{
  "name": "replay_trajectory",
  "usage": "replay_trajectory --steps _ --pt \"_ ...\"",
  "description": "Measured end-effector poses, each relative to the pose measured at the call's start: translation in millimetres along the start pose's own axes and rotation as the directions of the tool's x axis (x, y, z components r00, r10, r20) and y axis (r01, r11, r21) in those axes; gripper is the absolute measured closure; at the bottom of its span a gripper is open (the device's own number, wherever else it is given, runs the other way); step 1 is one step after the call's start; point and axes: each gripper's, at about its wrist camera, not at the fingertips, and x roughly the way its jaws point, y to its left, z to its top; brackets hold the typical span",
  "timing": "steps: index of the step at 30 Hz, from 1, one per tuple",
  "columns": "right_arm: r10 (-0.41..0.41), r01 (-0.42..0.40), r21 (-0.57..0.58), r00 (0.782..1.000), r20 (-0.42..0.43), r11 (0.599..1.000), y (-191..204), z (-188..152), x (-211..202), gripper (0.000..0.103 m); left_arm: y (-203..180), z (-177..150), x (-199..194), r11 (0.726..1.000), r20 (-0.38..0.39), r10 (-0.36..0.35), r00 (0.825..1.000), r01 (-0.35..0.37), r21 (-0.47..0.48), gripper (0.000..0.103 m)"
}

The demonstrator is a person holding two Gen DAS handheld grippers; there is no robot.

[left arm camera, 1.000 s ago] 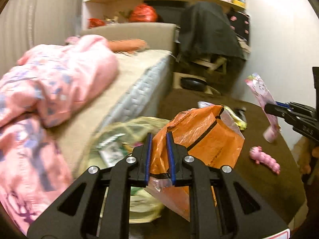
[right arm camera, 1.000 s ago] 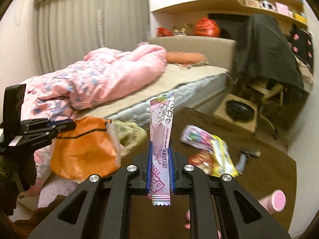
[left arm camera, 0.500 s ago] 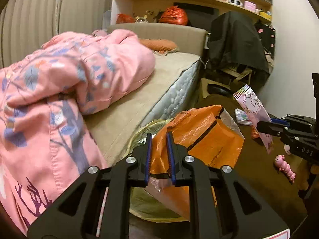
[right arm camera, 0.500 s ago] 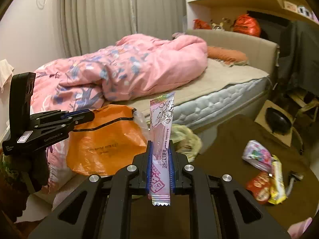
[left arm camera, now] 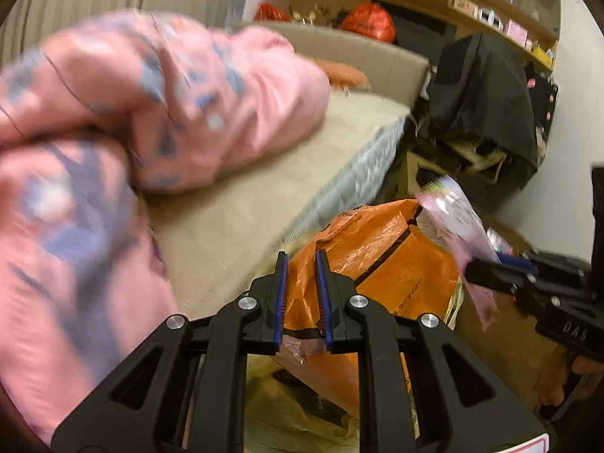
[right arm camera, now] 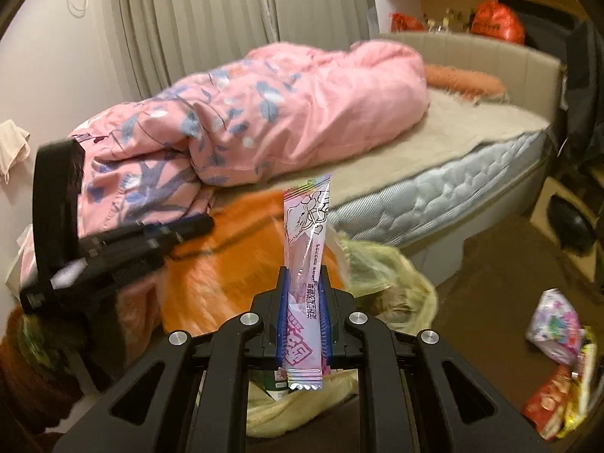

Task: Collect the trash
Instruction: 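Carry the orange bag and pink wrapper to the yellow bag and release them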

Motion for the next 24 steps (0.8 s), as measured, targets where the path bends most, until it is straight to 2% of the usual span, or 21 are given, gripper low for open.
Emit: replay_trajectory --steps 2,6,10,18,24 --pt "0.025 -0.024 0.016 0.997 -0.068 1.000 -9 -3 22 0.089 -5 -13 18 1.000 -0.055 -0.002 0.998 0.003 0.014 0.089" --pt "0.011 -0.009 0.006 0.974 -0.224 1.000 -24 -17 65 0.089 -9 -39 48 0.999 -0.159 0.004 0.987 0.002 0.036 0.089" --pt "-0.029 0.022 -0.027 0.948 -0.318 0.999 -31 -28 85 0.089 -12 -48 59 0.997 -0.193 0.021 0.981 -0.006 0.076 0.089" --pt "-0.059 0.030 -0.087 0.934 -0.353 0.996 -24 -32 93 0.089 -17 -51 67 0.995 -0.207 0.035 0.978 -0.015 0.096 0.089" --pt "-0.049 0.023 -0.084 0.944 -0.327 0.996 -22 -30 90 0.089 -14 -49 68 0.997 -0.208 0.019 0.978 -0.003 0.076 0.089"
